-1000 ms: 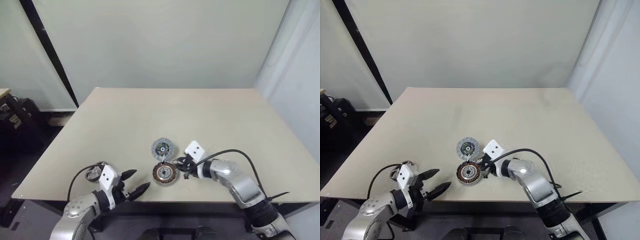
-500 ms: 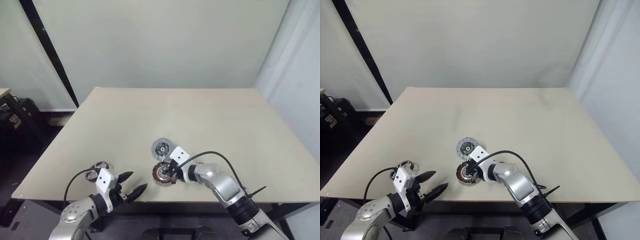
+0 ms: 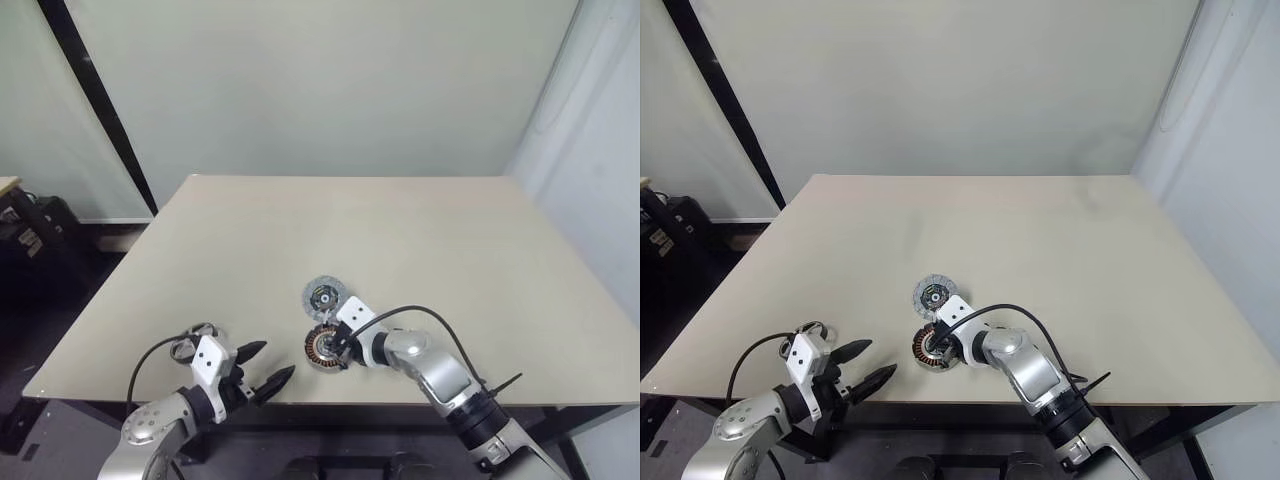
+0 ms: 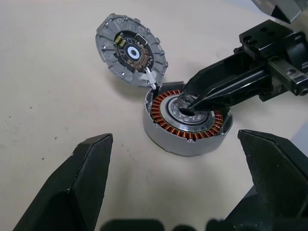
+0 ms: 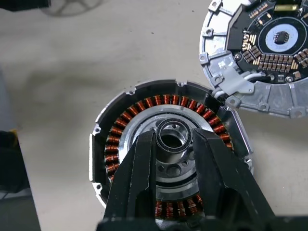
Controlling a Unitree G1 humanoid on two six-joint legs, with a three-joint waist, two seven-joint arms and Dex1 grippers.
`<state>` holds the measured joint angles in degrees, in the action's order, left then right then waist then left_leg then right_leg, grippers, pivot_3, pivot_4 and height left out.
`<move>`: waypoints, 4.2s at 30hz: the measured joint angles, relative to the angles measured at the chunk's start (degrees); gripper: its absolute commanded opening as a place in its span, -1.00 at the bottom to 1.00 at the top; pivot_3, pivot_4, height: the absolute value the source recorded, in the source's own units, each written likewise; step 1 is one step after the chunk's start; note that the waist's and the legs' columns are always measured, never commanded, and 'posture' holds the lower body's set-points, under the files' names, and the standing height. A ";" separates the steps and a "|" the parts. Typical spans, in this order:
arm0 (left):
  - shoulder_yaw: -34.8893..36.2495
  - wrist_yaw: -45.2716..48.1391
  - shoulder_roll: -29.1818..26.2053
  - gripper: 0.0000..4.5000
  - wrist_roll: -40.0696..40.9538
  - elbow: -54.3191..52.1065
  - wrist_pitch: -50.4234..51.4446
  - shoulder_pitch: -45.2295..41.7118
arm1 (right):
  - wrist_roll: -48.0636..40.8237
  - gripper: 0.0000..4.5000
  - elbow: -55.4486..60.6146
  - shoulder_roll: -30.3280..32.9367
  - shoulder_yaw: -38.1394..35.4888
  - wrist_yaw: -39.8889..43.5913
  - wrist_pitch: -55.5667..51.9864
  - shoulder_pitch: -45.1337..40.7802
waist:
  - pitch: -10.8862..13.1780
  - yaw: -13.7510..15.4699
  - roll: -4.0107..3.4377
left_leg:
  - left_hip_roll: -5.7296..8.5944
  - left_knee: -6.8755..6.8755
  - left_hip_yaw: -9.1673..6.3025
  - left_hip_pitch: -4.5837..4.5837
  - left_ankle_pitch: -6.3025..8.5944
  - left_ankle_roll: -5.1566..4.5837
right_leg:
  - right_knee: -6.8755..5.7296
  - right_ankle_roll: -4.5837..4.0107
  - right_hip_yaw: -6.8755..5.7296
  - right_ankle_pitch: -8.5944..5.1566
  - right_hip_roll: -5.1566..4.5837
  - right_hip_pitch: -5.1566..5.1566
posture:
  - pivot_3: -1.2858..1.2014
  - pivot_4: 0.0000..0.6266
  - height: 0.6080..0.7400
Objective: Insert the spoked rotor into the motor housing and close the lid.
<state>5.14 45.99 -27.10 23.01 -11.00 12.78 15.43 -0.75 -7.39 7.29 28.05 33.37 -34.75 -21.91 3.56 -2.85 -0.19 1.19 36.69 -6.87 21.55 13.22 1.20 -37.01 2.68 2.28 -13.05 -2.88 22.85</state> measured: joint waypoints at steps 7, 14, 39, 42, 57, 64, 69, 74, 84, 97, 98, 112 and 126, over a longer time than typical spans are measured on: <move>-0.54 -0.04 0.00 1.00 -0.33 0.00 -0.04 0.00 | 0.79 -0.65 -0.42 0.01 0.04 0.56 0.24 0.00 | 0.00 0.00 0.00 | 0.00 -0.02 0.00 0.00 0.00 0.00 | -0.01 0.00 0.00 0.00 0.00 0.00 | 0.03 -1.00 1.00; -0.76 0.01 0.00 1.00 -0.52 0.00 -0.23 -0.05 | 0.87 -0.65 -0.42 0.04 0.46 1.41 0.19 0.10 | 0.00 0.00 0.00 | 0.00 -0.01 0.00 0.00 0.00 0.00 | -0.01 0.00 0.00 0.00 0.00 0.00 | 0.03 -1.00 1.00; -1.52 0.25 -0.05 1.00 -0.63 0.00 -0.34 -0.73 | 2.10 -0.65 -0.98 0.45 1.19 1.63 1.88 0.02 | -0.01 0.00 0.00 | 0.00 -0.01 0.00 -0.03 -0.01 0.00 | -0.02 0.00 0.00 0.00 0.01 -0.02 | 0.03 -1.00 1.00; -1.60 0.25 -0.05 1.00 -0.63 0.00 -0.34 -0.90 | 2.15 -0.65 -0.98 0.51 1.19 1.81 1.88 -0.03 | -0.01 0.00 0.00 | 0.00 -0.01 0.00 -0.04 -0.01 0.00 | -0.02 0.00 0.00 0.00 0.01 -0.02 | 0.03 -1.00 1.00; -1.95 0.41 -0.05 1.00 -0.65 0.01 -0.34 -1.76 | 2.70 -0.65 -0.93 0.52 1.18 1.85 1.73 -0.06 | -0.01 0.00 0.00 | 0.00 0.00 0.00 -0.04 -0.01 0.00 | -0.02 0.00 0.00 0.00 0.01 -0.03 | 0.03 -1.00 1.00; -2.06 0.46 -0.05 1.00 -0.70 0.02 -0.34 -2.03 | 2.69 -0.65 -0.66 0.58 1.16 1.85 1.25 -0.06 | -0.01 0.01 0.00 | 0.00 0.00 0.00 -0.04 -0.01 0.00 | -0.02 0.00 0.00 0.00 0.01 -0.03 | 0.03 -1.00 1.00; -2.23 0.71 -0.05 1.00 -0.79 0.02 -0.34 -2.19 | 2.68 -0.65 -0.54 0.59 1.10 1.84 0.94 -0.07 | -0.01 0.01 0.00 | 0.00 0.00 0.00 -0.04 -0.01 0.00 | -0.02 0.00 0.00 0.00 0.00 -0.03 | 0.03 -1.00 1.00; -2.40 0.84 -0.05 1.00 -0.87 0.02 -0.33 -2.43 | 2.68 -0.65 -0.54 0.60 1.08 1.84 0.91 -0.08 | -0.01 0.01 0.00 | 0.00 0.00 0.00 -0.04 -0.01 0.00 | -0.02 0.00 0.00 0.00 0.01 -0.03 | 0.03 -1.00 1.00; -2.43 0.85 -0.05 1.00 -0.99 0.02 -0.33 -2.47 | 2.68 -0.65 -0.52 0.53 1.00 1.81 0.73 -0.08 | -0.01 0.01 0.00 | 0.00 0.01 0.00 -0.04 -0.01 -0.01 | -0.02 0.00 0.00 0.00 0.01 -0.04 | 0.03 -1.00 1.00; -3.67 0.96 -0.04 1.00 -1.72 0.41 -0.34 -2.63 | 2.62 -0.65 -0.02 0.68 -0.24 1.29 -0.53 -0.08 | -0.01 0.00 0.00 | 0.01 0.01 0.00 -0.04 -0.01 0.00 | -0.02 0.00 0.01 0.00 0.01 -0.03 | 0.03 -1.00 1.00; -3.67 0.96 -0.04 1.00 -1.72 0.41 -0.34 -2.65 | 2.62 -0.65 0.01 0.75 -0.33 1.25 -0.54 -0.08 | -0.01 0.00 -0.01 | 0.00 -0.01 -0.01 -0.04 -0.01 0.00 | -0.02 0.00 0.00 0.00 0.01 -0.03 | 0.03 -1.00 1.00; -3.68 0.92 -0.02 1.00 -1.75 0.42 -0.35 -2.80 | 2.49 -0.65 0.65 0.40 -0.25 1.87 -1.85 -0.08 | -0.01 0.00 -0.01 | 0.00 -0.04 0.00 -0.04 -0.01 -0.01 | -0.02 0.00 0.01 0.00 0.01 -0.02 | 0.03 -1.00 1.00; -3.68 0.91 -0.02 1.00 -1.75 0.42 -0.45 -2.77 | 2.55 -0.65 0.55 -0.15 -0.04 1.84 -1.93 -0.08 | -0.01 0.00 -0.01 | 0.00 -0.05 0.00 -0.04 -0.01 -0.01 | -0.02 0.00 0.01 0.00 0.01 -0.01 | 0.03 -1.00 1.00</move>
<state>1.46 46.90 -27.12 21.26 -10.59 12.33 12.67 1.80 -6.84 7.14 28.01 35.21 -36.68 -21.99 3.55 -2.85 -0.20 1.19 36.64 -6.88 21.52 13.20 1.19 -37.03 2.68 2.28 -13.04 -2.87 22.84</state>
